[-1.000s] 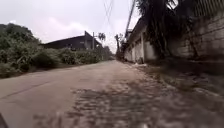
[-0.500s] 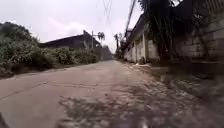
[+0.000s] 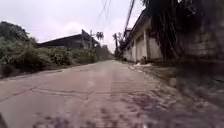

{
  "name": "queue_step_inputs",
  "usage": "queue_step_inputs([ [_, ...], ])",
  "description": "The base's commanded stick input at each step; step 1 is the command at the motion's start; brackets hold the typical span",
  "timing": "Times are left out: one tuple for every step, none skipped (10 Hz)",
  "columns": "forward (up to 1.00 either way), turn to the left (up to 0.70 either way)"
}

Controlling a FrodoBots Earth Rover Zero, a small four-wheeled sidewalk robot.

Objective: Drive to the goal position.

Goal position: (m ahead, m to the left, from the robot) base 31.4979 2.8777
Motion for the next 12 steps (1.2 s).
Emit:
queue_step_inputs([
  [1.00,0.02],
  [1.00,0.02],
  [1.00,0.02],
  [1.00,0.02],
  [1.00,0.02],
  [1.00,0.02],
  [1.00,0.02],
  [1.00,0.02],
  [1.00,0.02],
  [1.00,0.02],
  [1.00,0.02],
  [1.00,0.02],
])
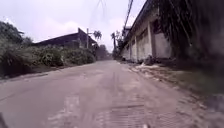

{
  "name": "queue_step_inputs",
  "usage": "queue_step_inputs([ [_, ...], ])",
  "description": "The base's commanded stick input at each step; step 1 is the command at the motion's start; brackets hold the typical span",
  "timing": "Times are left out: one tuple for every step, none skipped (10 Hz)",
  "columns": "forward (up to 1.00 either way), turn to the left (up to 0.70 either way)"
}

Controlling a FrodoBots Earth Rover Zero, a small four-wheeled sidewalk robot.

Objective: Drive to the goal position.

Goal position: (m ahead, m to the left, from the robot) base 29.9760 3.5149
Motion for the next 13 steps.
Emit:
queue_step_inputs([
  [1.00,0.02],
  [1.00,0.02],
  [1.00,0.02],
  [1.00,0.02],
  [1.00,0.02],
  [1.00,0.02],
  [1.00,0.02],
  [1.00,0.02],
  [1.00,0.02],
  [1.00,0.02],
  [1.00,0.02],
  [1.00,0.02],
  [1.00,0.02],
])
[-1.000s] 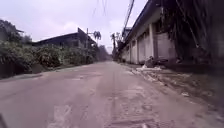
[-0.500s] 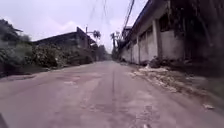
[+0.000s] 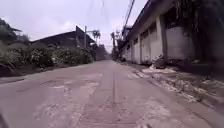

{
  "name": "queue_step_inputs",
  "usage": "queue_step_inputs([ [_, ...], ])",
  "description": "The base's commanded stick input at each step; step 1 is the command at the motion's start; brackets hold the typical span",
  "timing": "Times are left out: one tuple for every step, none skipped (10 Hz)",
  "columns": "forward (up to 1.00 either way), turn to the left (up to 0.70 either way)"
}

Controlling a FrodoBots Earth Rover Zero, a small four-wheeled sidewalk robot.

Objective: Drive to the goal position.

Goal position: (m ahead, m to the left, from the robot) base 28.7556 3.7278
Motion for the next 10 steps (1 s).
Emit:
queue_step_inputs([
  [1.00,0.02],
  [1.00,0.02],
  [1.00,0.02],
  [1.00,0.02],
  [1.00,0.02],
  [1.00,0.02],
  [1.00,0.02],
  [1.00,0.02],
  [1.00,0.02],
  [1.00,0.02],
])
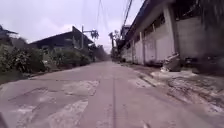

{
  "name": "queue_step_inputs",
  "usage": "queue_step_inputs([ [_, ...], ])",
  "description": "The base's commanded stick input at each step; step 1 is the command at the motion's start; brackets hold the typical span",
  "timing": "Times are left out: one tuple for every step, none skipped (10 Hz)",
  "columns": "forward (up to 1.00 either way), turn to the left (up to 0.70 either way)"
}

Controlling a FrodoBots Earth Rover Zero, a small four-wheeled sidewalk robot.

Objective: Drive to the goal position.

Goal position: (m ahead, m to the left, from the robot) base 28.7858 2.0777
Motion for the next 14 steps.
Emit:
queue_step_inputs([
  [1.00,0.02],
  [1.00,0.02],
  [1.00,0.02],
  [1.00,0.02],
  [1.00,0.02],
  [1.00,0.02],
  [1.00,0.02],
  [1.00,0.02],
  [1.00,0.02],
  [1.00,0.02],
  [1.00,0.02],
  [1.00,0.02],
  [1.00,0.02],
  [1.00,0.02],
])
